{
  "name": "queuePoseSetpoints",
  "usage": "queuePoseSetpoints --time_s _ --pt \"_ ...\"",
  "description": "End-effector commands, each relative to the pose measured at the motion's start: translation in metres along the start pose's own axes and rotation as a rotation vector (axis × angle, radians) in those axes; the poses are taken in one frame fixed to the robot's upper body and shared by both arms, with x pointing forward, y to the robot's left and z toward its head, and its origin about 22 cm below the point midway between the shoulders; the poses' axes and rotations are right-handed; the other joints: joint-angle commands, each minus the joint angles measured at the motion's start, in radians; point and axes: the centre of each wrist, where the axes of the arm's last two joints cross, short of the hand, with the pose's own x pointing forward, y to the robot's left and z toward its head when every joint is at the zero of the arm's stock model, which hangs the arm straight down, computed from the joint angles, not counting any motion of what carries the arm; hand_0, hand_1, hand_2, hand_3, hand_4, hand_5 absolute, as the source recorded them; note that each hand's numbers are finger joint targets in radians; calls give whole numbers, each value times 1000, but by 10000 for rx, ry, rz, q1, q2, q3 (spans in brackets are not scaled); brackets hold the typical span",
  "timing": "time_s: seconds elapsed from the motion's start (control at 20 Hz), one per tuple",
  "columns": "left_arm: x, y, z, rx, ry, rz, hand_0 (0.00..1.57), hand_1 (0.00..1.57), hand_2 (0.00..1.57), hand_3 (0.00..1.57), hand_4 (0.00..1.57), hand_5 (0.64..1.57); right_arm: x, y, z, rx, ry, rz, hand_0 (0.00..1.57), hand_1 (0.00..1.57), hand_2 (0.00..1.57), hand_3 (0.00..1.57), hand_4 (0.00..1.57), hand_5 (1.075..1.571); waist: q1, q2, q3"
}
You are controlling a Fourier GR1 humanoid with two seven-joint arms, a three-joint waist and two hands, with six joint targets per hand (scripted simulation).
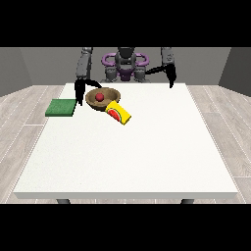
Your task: Pick the cup and pour the ball into the bowl, then pick the bowl and place it on the pad
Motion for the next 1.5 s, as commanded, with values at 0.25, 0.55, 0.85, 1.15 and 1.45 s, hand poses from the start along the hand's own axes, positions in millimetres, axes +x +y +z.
queuePoseSetpoints --time_s 0.25,0.55,0.85,1.15,1.45 --pt "16 28 -3 -13 -590 -98 0 0 0 0 0 1566 -19 -4 -8 72 -119 -13 0 0 0 0 100 1563 185 443 3" --pt "32 8 -8 -275 -1159 -17 0 0 0 0 0 1566 -47 15 7 -1753 1496 -752 0 0 0 0 464 1547 531 897 13" --pt "39 0 -13 -567 -1397 263 0 0 0 0 568 1549 -54 -24 29 -2544 1978 4475 1571 1571 1571 1570 920 1536 1070 1133 -46" --pt "20 21 -9 -506 -779 397 0 0 0 0 898 1466 -34 -7 8 -3189 2465 5791 1571 1571 1571 1256 898 1566 1033 235 -50" --pt "-30 56 22 627 1181 340 0 0 0 0 989 1419 26 14 -41 -2593 3805 6032 1571 1571 1571 966 821 1564 -370 -1484 -26"
